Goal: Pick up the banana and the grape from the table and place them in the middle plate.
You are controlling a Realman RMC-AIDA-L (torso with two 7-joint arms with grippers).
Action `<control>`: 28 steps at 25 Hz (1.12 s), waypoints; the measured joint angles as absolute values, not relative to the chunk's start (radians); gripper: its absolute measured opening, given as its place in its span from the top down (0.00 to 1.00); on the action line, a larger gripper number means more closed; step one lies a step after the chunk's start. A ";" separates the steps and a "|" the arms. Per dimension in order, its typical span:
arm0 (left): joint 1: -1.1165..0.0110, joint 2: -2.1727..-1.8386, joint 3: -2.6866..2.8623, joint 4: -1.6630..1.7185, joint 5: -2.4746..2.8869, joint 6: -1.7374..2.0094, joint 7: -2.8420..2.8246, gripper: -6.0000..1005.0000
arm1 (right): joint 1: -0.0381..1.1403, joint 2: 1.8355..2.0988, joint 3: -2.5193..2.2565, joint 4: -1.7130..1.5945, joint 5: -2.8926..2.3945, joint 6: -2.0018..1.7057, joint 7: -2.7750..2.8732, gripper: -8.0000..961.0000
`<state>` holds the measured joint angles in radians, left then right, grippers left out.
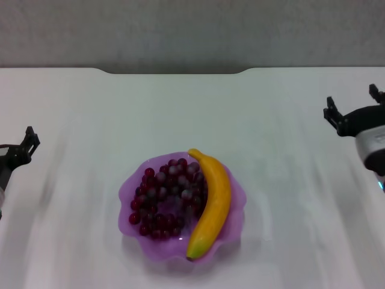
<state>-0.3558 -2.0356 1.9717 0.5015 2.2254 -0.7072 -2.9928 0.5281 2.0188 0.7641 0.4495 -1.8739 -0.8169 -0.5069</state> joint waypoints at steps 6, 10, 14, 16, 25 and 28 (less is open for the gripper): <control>-0.356 -2.035 1.973 0.497 2.229 -0.706 -2.993 0.12 | 0.538 2.020 0.654 0.326 -1.920 -1.026 -0.191 0.07; -0.364 -2.036 1.979 0.483 2.233 -0.706 -2.993 0.12 | 0.538 2.021 0.631 0.309 -1.920 -1.043 -0.145 0.07; -0.376 -2.038 1.987 0.468 2.233 -0.708 -2.993 0.12 | 0.528 2.022 0.574 0.308 -1.921 -1.063 -0.058 0.07; -0.385 -2.038 1.991 0.467 2.234 -0.695 -2.993 0.12 | 0.521 2.022 0.563 0.307 -1.917 -1.068 -0.018 0.07; -0.473 -2.034 2.078 0.539 2.243 -0.642 -2.992 0.12 | 0.477 2.021 0.573 0.263 -1.909 -1.138 -0.016 0.07; -0.472 -2.037 2.081 0.532 2.240 -0.630 -2.992 0.12 | 0.470 2.023 0.573 0.261 -1.905 -1.123 -0.020 0.07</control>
<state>-0.4717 -2.0369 2.0810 0.5318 2.2403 -0.6298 -2.9915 0.4700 2.0225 0.5735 0.2609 -1.9050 -1.1225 -0.0202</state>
